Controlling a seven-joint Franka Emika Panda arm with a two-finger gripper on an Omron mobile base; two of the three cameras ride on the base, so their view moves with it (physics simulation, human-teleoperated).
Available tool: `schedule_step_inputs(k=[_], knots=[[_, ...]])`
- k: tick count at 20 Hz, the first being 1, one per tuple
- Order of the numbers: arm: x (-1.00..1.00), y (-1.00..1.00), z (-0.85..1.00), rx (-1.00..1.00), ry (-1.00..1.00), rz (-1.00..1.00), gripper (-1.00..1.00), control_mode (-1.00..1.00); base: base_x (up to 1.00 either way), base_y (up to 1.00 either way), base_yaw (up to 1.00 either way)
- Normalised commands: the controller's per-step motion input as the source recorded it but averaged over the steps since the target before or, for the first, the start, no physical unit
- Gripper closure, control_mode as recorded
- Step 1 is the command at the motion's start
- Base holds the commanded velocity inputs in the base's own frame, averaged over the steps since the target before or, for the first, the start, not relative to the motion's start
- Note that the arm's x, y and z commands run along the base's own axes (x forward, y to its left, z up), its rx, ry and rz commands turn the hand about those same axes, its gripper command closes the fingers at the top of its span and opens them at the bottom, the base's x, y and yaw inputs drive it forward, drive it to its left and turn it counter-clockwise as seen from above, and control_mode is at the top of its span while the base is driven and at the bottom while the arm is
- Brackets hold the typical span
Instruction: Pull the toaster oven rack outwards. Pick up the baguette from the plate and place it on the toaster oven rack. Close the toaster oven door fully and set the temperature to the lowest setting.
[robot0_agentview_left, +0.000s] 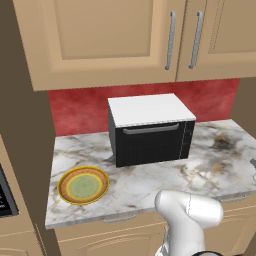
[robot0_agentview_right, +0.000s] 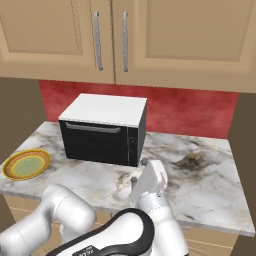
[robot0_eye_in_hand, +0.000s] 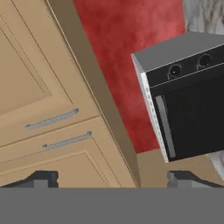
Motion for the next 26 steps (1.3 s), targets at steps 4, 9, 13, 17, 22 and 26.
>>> schedule_step_inputs(k=[4,9,13,17,22,26], knots=[[0.19,0.0,0.0,0.19,0.0,0.0,-1.0,-1.0,0.0,0.0,0.0],[0.03,-0.02,0.0,0.05,0.0,0.01,-1.0,-1.0,0.0,0.0,0.0],[0.14,-0.06,0.0,0.0,0.0,0.08,-1.0,-1.0,0.0,0.0,0.0],[0.34,-0.01,0.0,0.0,0.0,0.13,-1.0,-1.0,0.0,0.0,0.0],[0.35,0.0,0.0,-0.04,0.0,0.14,-1.0,-1.0,0.0,0.0,0.0],[0.22,-0.02,-0.01,-0.09,0.0,0.12,-1.0,-1.0,0.0,0.0,0.0]])
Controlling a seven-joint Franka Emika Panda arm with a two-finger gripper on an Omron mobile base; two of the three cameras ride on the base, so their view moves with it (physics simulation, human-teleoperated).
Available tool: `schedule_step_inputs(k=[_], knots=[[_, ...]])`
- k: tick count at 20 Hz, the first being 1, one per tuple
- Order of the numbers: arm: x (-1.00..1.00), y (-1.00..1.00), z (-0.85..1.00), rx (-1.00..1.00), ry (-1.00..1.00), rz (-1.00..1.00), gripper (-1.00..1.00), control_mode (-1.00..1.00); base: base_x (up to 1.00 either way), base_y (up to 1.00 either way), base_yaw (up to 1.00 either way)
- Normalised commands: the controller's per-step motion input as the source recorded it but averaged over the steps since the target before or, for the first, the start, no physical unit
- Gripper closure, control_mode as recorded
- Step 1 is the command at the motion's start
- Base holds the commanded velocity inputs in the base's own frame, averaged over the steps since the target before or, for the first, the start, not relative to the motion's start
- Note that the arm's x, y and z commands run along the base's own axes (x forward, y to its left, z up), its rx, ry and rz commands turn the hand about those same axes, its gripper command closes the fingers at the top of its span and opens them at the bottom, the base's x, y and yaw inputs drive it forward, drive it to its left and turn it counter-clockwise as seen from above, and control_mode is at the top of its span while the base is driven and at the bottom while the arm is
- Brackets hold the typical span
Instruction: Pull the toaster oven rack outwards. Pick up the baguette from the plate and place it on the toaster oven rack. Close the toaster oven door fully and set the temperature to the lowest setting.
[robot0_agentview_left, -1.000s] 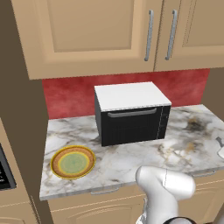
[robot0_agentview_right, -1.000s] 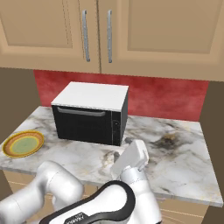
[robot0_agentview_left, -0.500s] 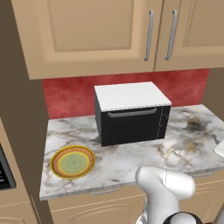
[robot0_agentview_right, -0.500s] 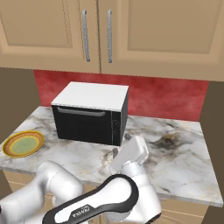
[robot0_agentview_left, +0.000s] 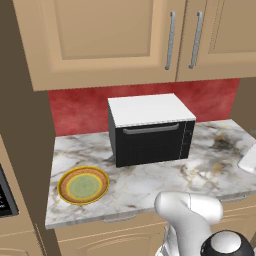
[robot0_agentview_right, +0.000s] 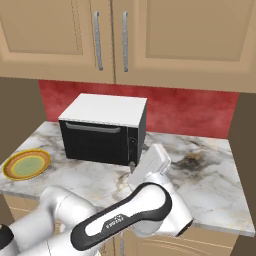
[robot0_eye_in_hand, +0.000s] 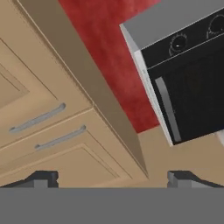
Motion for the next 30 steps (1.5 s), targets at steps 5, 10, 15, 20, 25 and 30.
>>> schedule_step_inputs(k=[5,10,15,20,25,30], knots=[[0.2,-0.03,-0.16,-0.15,0.0,0.12,-1.0,-1.0,0.0,0.0,0.0],[0.26,0.0,-0.14,-0.22,0.0,0.14,-1.0,-1.0,0.0,0.0,0.0],[0.17,0.0,-0.03,-0.18,-0.04,0.09,-1.0,-1.0,0.0,0.0,0.0],[0.04,0.0,0.0,-0.14,-0.09,0.01,-1.0,-1.0,0.0,0.0,0.0],[0.06,0.11,0.0,-0.1,-0.06,0.0,-1.0,-1.0,0.0,0.0,0.0],[0.21,0.26,0.0,-0.11,0.0,0.0,-1.0,-1.0,0.0,0.0,0.0]])
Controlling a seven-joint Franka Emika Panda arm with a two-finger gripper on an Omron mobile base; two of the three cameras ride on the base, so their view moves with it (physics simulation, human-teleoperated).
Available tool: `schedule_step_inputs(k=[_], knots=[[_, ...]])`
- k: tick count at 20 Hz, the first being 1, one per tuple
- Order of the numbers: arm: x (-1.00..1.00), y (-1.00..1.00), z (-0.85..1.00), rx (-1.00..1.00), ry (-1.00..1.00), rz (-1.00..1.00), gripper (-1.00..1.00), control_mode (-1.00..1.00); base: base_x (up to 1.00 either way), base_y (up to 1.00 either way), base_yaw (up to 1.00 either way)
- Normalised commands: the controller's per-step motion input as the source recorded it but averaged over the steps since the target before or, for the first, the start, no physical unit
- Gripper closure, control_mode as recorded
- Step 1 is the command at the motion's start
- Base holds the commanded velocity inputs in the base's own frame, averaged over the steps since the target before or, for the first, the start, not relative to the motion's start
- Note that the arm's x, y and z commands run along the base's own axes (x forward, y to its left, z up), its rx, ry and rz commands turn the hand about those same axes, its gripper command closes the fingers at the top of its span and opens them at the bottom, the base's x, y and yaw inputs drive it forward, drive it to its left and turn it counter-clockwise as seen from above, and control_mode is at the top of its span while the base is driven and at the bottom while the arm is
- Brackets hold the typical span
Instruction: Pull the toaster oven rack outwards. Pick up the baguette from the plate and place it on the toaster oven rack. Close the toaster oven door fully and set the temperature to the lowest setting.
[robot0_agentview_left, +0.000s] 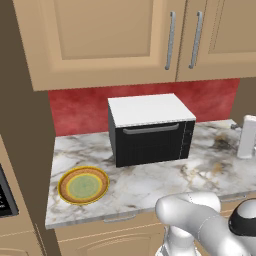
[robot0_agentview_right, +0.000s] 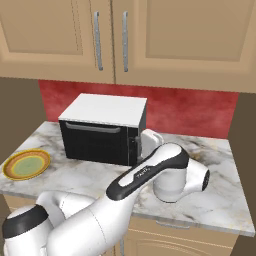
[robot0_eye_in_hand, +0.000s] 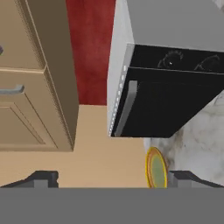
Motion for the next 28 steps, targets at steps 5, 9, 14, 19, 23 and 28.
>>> schedule_step_inputs(k=[5,9,14,19,23,28], knots=[[0.23,0.23,0.0,-0.1,0.0,0.0,-1.0,-1.0,0.0,0.0,0.0],[0.21,0.17,-0.03,-0.1,0.0,0.0,-1.0,-1.0,0.0,0.0,0.0],[0.2,0.16,-0.1,-0.09,0.0,0.0,-1.0,-1.0,0.0,0.0,0.0],[0.14,0.12,-0.13,-0.08,0.0,0.0,-1.0,-1.0,0.0,0.0,0.0],[0.08,0.06,-0.1,-0.05,0.0,0.0,-1.0,-1.0,0.0,0.0,0.0],[0.04,0.07,-0.08,-0.04,0.0,0.0,-1.0,-1.0,0.0,0.0,0.0]])
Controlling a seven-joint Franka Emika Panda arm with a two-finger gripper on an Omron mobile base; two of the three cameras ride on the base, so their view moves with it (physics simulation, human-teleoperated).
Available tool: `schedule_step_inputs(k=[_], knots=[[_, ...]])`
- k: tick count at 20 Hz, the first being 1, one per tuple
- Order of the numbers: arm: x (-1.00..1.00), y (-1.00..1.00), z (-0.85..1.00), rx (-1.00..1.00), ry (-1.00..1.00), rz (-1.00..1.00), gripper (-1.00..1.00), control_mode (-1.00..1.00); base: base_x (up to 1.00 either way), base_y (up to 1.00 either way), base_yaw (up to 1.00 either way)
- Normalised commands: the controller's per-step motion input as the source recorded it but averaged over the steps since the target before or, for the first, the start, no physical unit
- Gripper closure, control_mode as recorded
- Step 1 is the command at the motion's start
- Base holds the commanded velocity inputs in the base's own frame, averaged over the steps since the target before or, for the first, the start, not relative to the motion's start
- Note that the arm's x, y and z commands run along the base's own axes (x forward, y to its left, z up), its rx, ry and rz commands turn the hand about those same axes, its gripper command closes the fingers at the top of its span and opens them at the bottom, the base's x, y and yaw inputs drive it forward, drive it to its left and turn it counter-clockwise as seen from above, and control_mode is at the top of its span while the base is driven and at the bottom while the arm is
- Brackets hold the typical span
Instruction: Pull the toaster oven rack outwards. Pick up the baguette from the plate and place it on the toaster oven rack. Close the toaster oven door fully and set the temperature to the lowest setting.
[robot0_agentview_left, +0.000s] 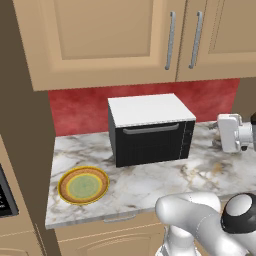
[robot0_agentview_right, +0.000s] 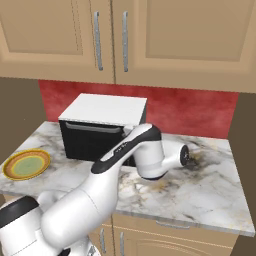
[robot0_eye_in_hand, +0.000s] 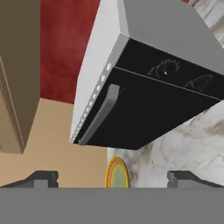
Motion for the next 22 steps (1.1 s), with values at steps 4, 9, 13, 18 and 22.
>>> schedule_step_inputs(k=[4,9,13,18,22], knots=[[0.04,0.12,-0.11,-0.07,0.0,0.0,-1.0,-1.0,0.0,0.0,0.0],[0.04,0.11,-0.17,-0.07,0.0,0.0,-1.0,-1.0,0.0,0.0,0.0],[0.07,0.02,-0.05,0.0,0.0,0.0,-1.0,-1.0,0.0,0.0,0.0],[0.09,0.0,-0.01,0.0,-0.01,0.0,-1.0,-1.0,0.0,0.0,0.0],[0.09,0.0,-0.01,-0.03,-0.03,0.0,-1.0,-1.0,0.0,0.0,0.0]])
